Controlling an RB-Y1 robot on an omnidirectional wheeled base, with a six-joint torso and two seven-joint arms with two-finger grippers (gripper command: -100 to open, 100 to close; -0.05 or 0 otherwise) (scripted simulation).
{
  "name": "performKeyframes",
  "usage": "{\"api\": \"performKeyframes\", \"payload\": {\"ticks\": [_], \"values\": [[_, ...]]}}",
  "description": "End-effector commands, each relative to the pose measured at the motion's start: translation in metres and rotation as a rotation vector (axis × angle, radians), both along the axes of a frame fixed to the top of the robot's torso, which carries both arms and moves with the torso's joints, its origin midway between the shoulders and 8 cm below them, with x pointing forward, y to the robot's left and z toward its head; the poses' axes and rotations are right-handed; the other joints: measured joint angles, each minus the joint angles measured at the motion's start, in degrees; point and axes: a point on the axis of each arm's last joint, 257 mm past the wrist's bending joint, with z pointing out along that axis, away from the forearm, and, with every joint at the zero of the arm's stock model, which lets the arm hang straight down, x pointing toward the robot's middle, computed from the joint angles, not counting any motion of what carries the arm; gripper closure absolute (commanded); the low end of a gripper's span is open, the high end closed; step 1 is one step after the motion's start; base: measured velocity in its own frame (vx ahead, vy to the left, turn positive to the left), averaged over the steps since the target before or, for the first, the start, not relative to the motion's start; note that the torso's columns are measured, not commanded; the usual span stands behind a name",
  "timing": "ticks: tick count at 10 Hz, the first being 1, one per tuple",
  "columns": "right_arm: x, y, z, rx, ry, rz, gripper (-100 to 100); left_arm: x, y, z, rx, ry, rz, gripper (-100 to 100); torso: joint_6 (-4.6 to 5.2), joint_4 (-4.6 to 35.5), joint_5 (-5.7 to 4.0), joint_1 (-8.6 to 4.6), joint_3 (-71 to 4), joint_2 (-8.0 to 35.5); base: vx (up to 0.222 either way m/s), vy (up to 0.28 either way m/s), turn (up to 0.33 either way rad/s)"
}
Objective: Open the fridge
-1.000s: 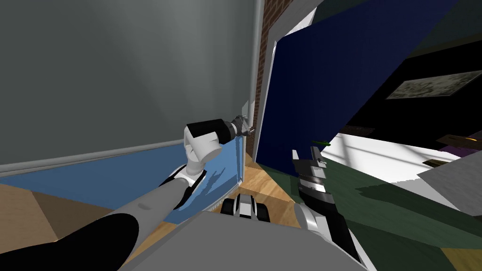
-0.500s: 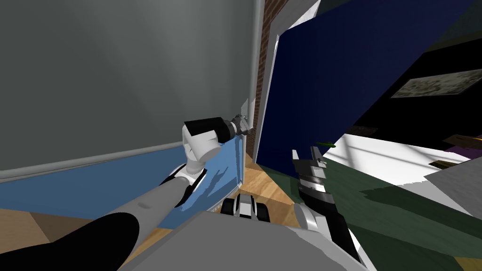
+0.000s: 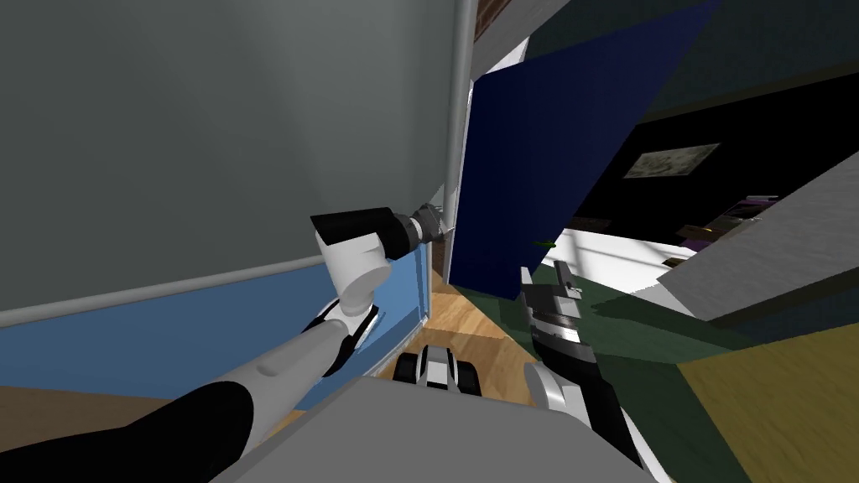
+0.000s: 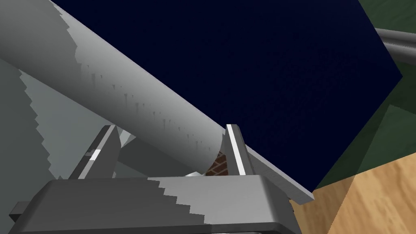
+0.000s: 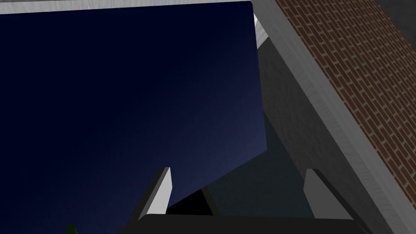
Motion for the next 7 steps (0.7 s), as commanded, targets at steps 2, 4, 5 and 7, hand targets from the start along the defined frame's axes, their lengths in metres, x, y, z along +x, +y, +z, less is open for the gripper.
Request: {"api": "performKeyframes", "payload": {"ticks": [2,4,5,7], "values": [[0.0,0.0,0.0,0.0,0.0,0.0,0,-0.015,-0.003,0.004,0.008,-0.012,-0.013,100,-0.06,0.05,0.03,0.02,-0.1,-0.13,-0.169,0.02,-0.236],[0.0,0.0,0.0,0.0,0.0,0.0,0,-0.022,-0.006,0.004,0.0,-0.006,-0.025,100,-0.11,0.09,0.0,-0.06,0.0,0.0,-0.17,0.022,-0.138],[0.0,0.0,0.0,0.0,0.0,0.0,0,-0.026,-0.004,0.004,0.007,-0.009,-0.024,100,-0.06,0.09,0.05,0.05,0.01,0.05,-0.226,0.043,-0.331],[0.0,0.0,0.0,0.0,0.0,0.0,0,-0.033,-0.008,0.004,-0.002,-0.003,-0.038,100,-0.16,0.16,0.07,0.08,0.0,0.02,-0.146,0.011,-0.145]]}}
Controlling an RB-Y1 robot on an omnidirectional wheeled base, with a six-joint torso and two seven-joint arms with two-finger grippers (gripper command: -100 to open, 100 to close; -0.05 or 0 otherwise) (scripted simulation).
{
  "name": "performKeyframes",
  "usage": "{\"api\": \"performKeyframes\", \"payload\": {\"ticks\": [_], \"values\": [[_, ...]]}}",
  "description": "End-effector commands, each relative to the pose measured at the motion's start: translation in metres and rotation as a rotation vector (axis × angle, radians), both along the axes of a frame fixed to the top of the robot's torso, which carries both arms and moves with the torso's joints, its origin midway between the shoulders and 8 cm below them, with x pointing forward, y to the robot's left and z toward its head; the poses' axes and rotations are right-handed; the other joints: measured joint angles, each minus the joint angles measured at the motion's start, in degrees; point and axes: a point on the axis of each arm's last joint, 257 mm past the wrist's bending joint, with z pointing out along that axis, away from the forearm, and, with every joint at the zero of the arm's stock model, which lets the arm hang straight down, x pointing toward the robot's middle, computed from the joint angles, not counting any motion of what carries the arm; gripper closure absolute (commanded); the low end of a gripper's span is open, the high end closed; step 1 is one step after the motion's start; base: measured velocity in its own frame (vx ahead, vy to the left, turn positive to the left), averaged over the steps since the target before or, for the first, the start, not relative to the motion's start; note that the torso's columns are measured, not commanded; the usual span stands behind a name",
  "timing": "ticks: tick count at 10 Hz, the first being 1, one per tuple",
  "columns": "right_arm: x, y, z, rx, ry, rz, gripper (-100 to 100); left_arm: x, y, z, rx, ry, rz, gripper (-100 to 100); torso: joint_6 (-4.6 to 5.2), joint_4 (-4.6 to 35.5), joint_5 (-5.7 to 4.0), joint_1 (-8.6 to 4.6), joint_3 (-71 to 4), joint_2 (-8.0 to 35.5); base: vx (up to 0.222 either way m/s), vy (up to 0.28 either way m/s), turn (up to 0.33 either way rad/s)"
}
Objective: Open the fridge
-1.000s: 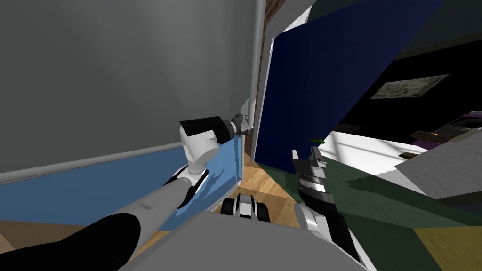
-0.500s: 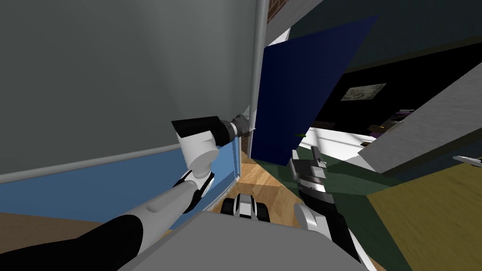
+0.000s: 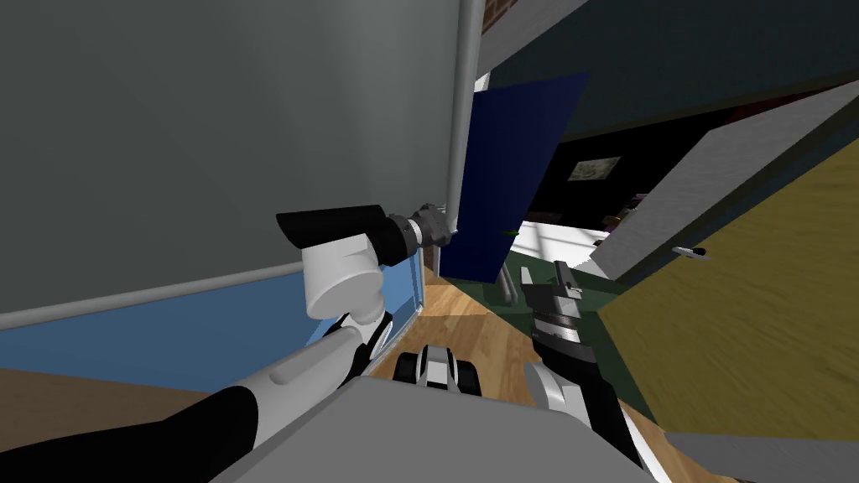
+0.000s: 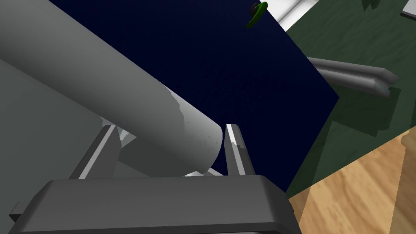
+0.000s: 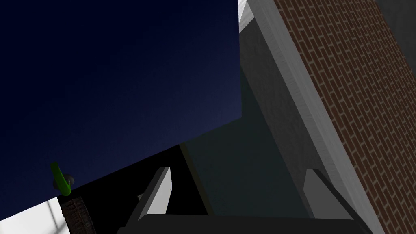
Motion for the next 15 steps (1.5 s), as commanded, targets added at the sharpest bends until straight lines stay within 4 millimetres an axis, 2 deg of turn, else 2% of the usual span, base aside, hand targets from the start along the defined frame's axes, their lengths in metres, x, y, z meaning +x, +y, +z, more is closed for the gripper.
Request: {"api": "performKeyframes", "payload": {"ticks": [1,3,4,5,8,9,10,12,13,14,15], "values": [[0.0,0.0,0.0,0.0,0.0,0.0,0,-0.011,0.002,0.002,0.002,-0.01,-0.007,100,0.07,-0.01,0.01,-0.01,-0.05,-0.04,-0.19,0.0,-0.295],[0.0,0.0,0.0,0.0,0.0,0.0,0,-0.009,0.0,-0.001,-0.001,0.003,-0.01,100,0.11,-0.03,-0.08,-0.22,-0.03,-0.03,-0.107,-0.01,-0.07],[0.0,0.0,0.0,0.0,0.0,0.0,0,-0.005,-0.009,0.016,0.026,-0.055,-0.045,100,0.07,-0.09,-0.07,-0.12,-0.18,-0.29,-0.182,0.048,-0.262],[0.0,0.0,0.0,0.0,0.0,0.0,0,0.001,-0.012,0.015,0.041,-0.056,-0.045,100,0.38,0.08,-0.23,-0.34,-0.06,0.12,-0.262,0.117,-0.218],[0.0,0.0,0.0,0.0,0.0,0.0,0,0.026,-0.017,0.003,0.039,0.003,-0.037,100,-0.01,0.11,0.02,-0.02,-0.08,-0.06,-0.063,0.033,0.016],[0.0,0.0,0.0,0.0,0.0,0.0,0,0.027,-0.023,0.021,0.058,-0.059,-0.068,100,0.05,-0.06,0.01,-0.02,-0.25,-0.3,-0.168,0.071,-0.263],[0.0,0.0,0.0,0.0,0.0,0.0,0,0.032,-0.026,0.024,0.071,-0.072,-0.071,100,0.31,0.1,-0.11,-0.1,-0.03,0.18,-0.239,0.119,-0.206],[0.0,0.0,0.0,0.0,0.0,0.0,0,0.049,-0.029,0.018,0.058,-0.042,-0.067,100,0.01,0.32,-0.03,-0.11,0.21,0.37,-0.09,0.037,0.012],[0.0,0.0,0.0,0.0,0.0,0.0,0,0.059,-0.03,0.009,0.065,-0.008,-0.061,100,0.01,0.24,0.02,-0.08,0.03,0.11,0.004,-0.017,0.016],[0.0,0.0,0.0,0.0,0.0,0.0,0,0.058,-0.035,0.03,0.077,-0.072,-0.092,100,0.09,0.04,-0.02,-0.12,-0.14,-0.15,-0.187,0.059,-0.262],[0.0,0.0,0.0,0.0,0.0,0.0,0,0.067,-0.038,0.028,0.09,-0.068,-0.091,100,0.41,0.18,-0.19,-0.28,0.04,0.29,-0.269,0.083,-0.208]]}}
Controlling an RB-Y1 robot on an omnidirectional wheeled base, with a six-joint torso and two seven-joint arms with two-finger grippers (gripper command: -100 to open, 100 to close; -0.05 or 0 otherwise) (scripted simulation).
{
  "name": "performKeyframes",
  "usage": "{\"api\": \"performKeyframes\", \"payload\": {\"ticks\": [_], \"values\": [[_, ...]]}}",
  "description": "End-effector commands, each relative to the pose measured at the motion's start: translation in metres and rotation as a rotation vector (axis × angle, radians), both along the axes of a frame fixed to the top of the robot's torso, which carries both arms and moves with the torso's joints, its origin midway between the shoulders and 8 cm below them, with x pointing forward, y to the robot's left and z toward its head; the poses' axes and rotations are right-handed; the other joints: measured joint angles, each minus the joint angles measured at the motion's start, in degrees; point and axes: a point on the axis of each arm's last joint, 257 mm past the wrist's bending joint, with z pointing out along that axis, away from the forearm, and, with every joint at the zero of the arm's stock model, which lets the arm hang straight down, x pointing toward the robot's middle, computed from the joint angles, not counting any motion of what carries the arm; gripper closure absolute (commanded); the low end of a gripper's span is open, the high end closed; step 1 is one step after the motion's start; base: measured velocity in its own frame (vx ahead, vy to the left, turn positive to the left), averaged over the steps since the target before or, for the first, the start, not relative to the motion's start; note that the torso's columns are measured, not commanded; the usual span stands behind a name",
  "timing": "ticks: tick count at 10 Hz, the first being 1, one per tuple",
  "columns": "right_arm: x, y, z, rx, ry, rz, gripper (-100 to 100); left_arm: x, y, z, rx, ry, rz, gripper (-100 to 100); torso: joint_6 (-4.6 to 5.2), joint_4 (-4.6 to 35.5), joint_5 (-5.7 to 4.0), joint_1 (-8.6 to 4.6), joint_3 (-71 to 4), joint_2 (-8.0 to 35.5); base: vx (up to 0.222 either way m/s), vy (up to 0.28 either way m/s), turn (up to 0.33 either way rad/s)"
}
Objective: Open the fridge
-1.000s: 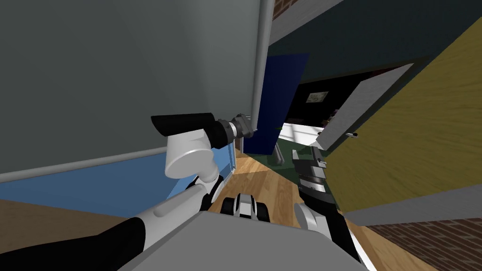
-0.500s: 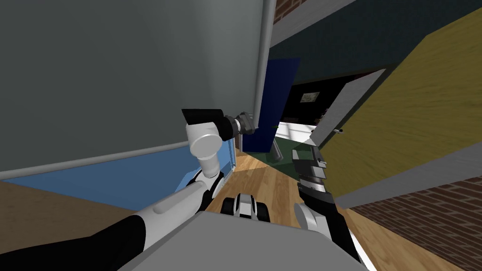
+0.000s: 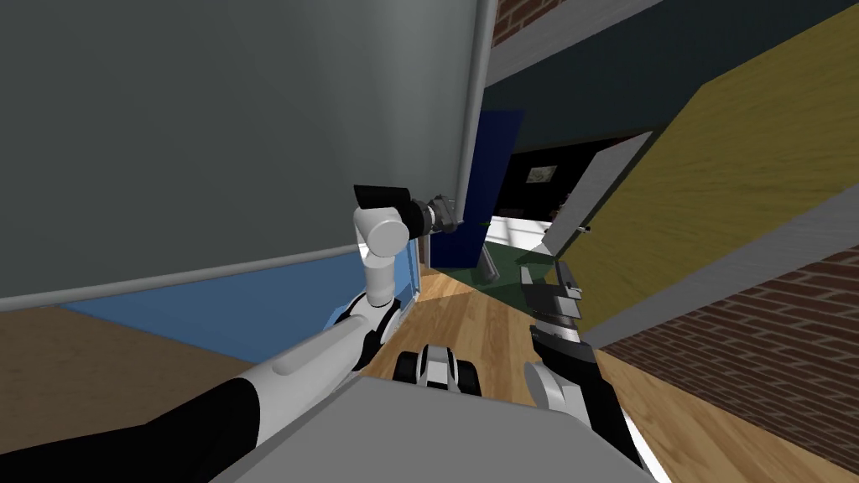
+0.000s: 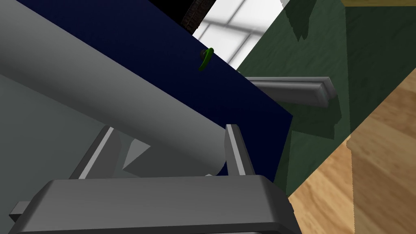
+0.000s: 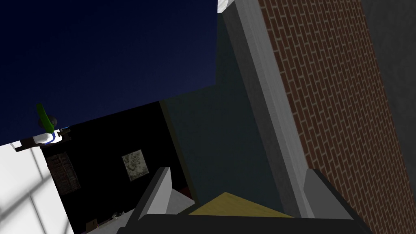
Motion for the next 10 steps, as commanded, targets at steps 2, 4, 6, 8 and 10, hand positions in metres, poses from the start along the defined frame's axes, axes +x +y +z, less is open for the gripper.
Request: {"api": "performKeyframes", "payload": {"ticks": [2,4,6,8,10], "values": [[0.0,0.0,0.0,0.0,0.0,0.0,0,0.024,-0.008,0.005,-0.001,-0.019,-0.013,100,-0.37,0.07,0.08,0.04,0.13,-0.04,-0.089,0.032,0.01],[0.0,0.0,0.0,0.0,0.0,0.0,0,0.033,-0.013,0.018,0.008,-0.051,-0.036,100,-0.32,-0.25,0.18,0.22,-0.28,-0.61,-0.061,0.008,-0.119],[0.0,0.0,0.0,0.0,0.0,0.0,0,0.052,-0.016,0.011,0.012,-0.032,-0.028,100,-0.06,0.1,-0.1,-0.27,0.2,0.18,-0.212,0.057,-0.101],[0.0,0.0,0.0,0.0,0.0,0.0,0,0.069,-0.016,-0.002,0.008,0.009,-0.016,100,-0.33,-0.13,0.11,0.11,-0.05,-0.37,-0.027,0.025,0.01],[0.0,0.0,0.0,0.0,0.0,0.0,0,0.076,-0.021,0.025,0.007,-0.066,-0.039,100,-0.02,-0.16,0.03,0.03,-0.02,-0.12,-0.227,0.06,-0.219]]}}
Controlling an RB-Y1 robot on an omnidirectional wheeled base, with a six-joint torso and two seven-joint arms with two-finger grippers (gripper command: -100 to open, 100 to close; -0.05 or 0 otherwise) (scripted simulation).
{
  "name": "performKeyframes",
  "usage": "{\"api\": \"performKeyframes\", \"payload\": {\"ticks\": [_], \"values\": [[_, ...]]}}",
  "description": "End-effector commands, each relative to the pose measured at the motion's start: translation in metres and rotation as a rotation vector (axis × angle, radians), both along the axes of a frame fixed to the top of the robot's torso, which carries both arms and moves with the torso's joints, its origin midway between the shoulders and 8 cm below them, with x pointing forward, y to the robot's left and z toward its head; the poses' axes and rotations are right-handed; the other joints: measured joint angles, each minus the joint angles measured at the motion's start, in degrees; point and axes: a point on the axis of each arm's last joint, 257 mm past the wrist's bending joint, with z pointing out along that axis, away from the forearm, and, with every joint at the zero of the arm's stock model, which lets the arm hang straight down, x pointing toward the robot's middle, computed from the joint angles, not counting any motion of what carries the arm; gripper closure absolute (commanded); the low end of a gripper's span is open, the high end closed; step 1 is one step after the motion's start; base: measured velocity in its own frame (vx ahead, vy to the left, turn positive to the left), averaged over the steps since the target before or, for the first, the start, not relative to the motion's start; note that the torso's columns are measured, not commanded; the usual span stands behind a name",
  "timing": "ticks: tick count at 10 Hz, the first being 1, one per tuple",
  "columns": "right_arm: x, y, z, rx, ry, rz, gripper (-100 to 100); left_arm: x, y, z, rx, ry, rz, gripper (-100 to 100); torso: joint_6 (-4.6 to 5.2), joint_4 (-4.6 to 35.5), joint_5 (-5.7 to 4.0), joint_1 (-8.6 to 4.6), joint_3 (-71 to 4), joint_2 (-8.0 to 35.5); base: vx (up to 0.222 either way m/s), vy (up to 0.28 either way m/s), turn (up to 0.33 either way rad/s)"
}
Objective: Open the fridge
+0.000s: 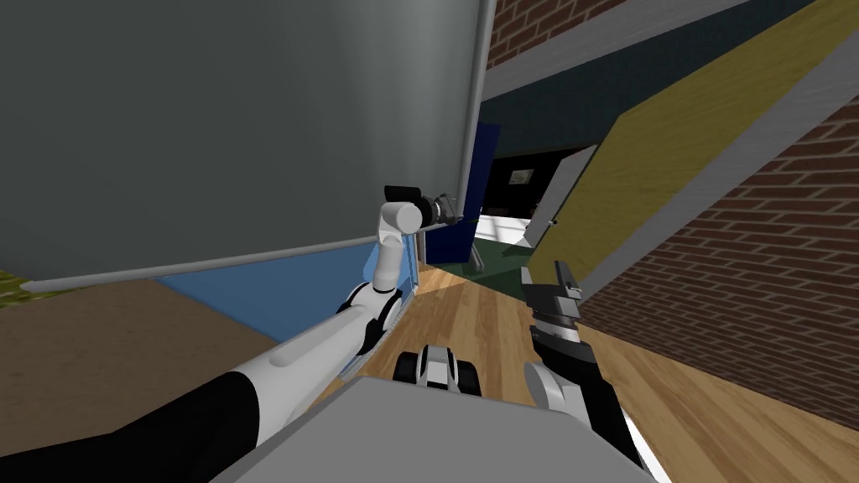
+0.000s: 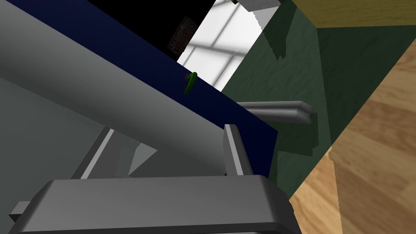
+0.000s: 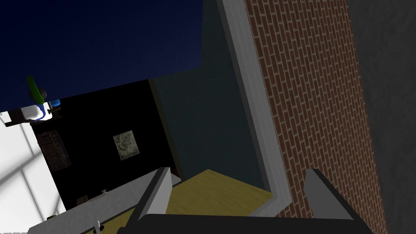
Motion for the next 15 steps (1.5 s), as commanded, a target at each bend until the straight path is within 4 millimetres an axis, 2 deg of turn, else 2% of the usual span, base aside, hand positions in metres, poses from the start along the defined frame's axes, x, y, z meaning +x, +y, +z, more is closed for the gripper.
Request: {"api": "performKeyframes", "payload": {"ticks": [1,3,4,5,8,9,10,11,13,14,15], "values": [[0.0,0.0,0.0,0.0,0.0,0.0,0,0.014,-0.004,0.015,-0.012,-0.042,-0.007,100,-0.11,0.26,-0.04,-0.17,0.23,0.26,-0.141,0.023,-0.023],[0.0,0.0,0.0,0.0,0.0,0.0,0,0.031,-0.003,-0.005,-0.004,0.015,0.007,100,-0.29,0.15,0.11,0.07,0.01,-0.16,-0.013,0.005,0.022],[0.0,0.0,0.0,0.0,0.0,0.0,0,0.032,-0.004,0.023,-0.02,-0.05,-0.014,100,-0.23,-0.09,0.1,0.11,-0.18,-0.42,-0.169,0.048,-0.264],[0.0,0.0,0.0,0.0,0.0,0.0,0,0.036,-0.007,0.025,-0.011,-0.061,-0.012,100,0.02,0.1,0.0,-0.03,0.02,0.03,-0.274,0.057,-0.205],[0.0,0.0,0.0,0.0,0.0,0.0,0,0.065,-0.003,-0.004,-0.016,0.014,0.015,100,-0.3,0.13,0.09,0.05,0.01,-0.19,-0.064,0.011,0.011],[0.0,0.0,0.0,0.0,0.001,0.0,0,0.064,-0.003,0.026,-0.035,-0.05,-0.003,100,-0.28,-0.08,0.13,0.14,-0.19,-0.46,-0.177,0.052,-0.254],[0.0,0.0,0.0,0.0,0.0,0.0,0,0.071,-0.004,0.027,-0.03,-0.059,0.003,100,0.08,0.07,-0.01,-0.02,0.01,0.0,-0.246,0.046,-0.208],[0.0,0.0,0.0,0.0,0.0,0.0,0,0.079,-0.003,0.02,-0.037,-0.045,0.014,100,-0.02,0.3,-0.07,-0.29,0.27,0.3,-0.139,0.009,-0.005],[0.0,0.0,0.0,0.0,0.0,0.0,0,0.097,0.0,-0.003,-0.033,0.012,0.032,100,-0.27,0.15,0.08,0.01,0.03,-0.16,-0.027,-0.005,0.02],[0.0,0.0,0.0,0.0,0.001,0.0,0,0.097,0.002,0.029,-0.059,-0.056,0.021,100,-0.24,-0.14,0.11,0.12,-0.15,-0.42,-0.2,0.026,-0.287],[0.0,0.0,0.0,0.0,0.0,0.0,0,0.101,0.001,0.03,-0.054,-0.063,0.026,100,0.16,0.09,-0.06,-0.14,0.07,0.07,-0.279,0.054,-0.17]]}}
